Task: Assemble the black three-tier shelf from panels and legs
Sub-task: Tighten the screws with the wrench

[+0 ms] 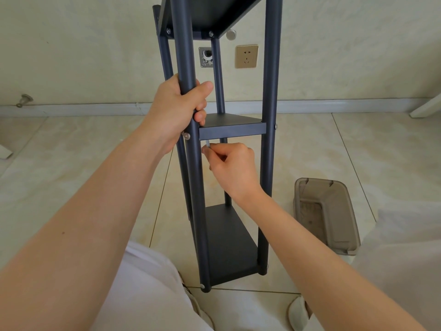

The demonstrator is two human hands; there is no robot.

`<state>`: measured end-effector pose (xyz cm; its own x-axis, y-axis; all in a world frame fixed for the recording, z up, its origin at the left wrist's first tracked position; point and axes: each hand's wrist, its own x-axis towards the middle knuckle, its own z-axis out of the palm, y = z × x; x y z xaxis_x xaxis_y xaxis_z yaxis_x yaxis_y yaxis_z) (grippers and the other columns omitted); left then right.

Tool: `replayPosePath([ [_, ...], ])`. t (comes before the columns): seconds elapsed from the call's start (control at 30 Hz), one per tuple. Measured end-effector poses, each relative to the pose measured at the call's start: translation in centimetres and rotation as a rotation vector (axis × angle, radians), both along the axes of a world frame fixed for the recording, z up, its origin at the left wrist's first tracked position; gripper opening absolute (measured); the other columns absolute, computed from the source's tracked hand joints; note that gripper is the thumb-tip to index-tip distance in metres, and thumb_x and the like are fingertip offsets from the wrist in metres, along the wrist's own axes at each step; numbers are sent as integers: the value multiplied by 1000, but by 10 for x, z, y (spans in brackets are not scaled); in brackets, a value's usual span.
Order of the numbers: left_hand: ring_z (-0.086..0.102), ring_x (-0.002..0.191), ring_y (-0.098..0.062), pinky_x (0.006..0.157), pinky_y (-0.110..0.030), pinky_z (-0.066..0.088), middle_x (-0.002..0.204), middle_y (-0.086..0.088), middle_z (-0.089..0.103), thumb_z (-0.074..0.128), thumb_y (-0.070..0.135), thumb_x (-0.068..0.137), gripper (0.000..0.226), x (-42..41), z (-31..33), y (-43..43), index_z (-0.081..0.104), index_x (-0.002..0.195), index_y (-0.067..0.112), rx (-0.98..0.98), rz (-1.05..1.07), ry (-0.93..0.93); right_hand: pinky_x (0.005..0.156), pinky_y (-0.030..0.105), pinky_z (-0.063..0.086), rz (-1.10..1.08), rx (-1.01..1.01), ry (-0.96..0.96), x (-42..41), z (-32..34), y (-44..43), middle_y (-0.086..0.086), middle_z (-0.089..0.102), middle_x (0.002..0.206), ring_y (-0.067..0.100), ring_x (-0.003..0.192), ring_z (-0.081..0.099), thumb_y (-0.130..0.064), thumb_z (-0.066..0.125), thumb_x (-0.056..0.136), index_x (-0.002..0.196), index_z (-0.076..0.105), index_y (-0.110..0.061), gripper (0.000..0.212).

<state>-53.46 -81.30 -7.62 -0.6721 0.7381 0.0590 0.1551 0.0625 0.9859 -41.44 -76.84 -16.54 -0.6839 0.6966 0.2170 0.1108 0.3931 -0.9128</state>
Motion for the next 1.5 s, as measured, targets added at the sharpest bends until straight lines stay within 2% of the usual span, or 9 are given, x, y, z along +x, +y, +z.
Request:
replayPosePath([
  [0.27,46,51,-8,60,-25,50,57,11,48,65,23,98,18,1,1,1,49,90,18,-5,2,-10,67,39,52,17,41,101,-9,-14,-4,15,64,63,28,60,62,-11,57,98,75,68,7,32],
  [0.33,46,51,-8,60,-26,50,58,11,48,65,23,98,18,1,1,1,50,89,18,-5,-4,-5,62,30,52,-4,90,148,-13,-19,-3,4,58,59,15,56,58,-6,58,97,72,67,6,30],
  [0.4,47,52,-8,60,-26,50,58,11,49,65,24,98,18,3,1,0,50,88,19,-6,-10,-1,60,7,40,-36,146,197,-17,-23,-2,-10,47,57,1,54,51,-1,59,95,68,64,3,28],
  [0.5,46,52,-9,59,-26,50,58,10,49,65,23,98,19,4,1,0,50,88,18,-10,-17,-2,63,1,35,-83,203,213,-24,-27,-2,-8,49,62,3,54,44,5,62,91,69,65,3,22],
  [0.83,45,51,-9,59,-25,50,57,12,48,63,22,99,19,4,3,-4,48,91,17,-22,-30,11,64,3,37,-53,170,190,-20,-28,-3,0,56,61,7,58,49,-1,58,93,68,63,-1,26],
  [1.0,45,52,-10,60,-26,50,58,11,47,63,22,99,19,4,3,-4,47,90,16,-23,-35,22,58,10,37,66,-32,15,-8,-26,-6,-7,51,56,3,53,50,-11,53,100,61,53,-24,41],
  [1.13,46,53,-9,60,-25,50,59,10,47,63,23,99,20,4,2,-3,47,91,16,-24,-31,26,59,12,43,53,-82,-11,3,-22,-4,-8,53,58,6,58,51,-13,53,100,79,68,-11,26],
  [1.33,46,52,-9,59,-25,50,58,11,47,64,22,99,19,3,3,-2,47,90,16,-19,-34,13,60,6,40,67,-88,-31,9,-13,-4,-22,53,53,-3,57,52,-14,54,100,78,67,-15,25],
  [1.5,45,51,-8,58,-24,50,57,11,47,63,22,99,20,2,2,-2,47,89,17,-18,-30,14,59,4,40,45,-4,-26,3,-7,-3,-14,56,62,-4,59,53,-14,56,100,86,72,-10,22],
])
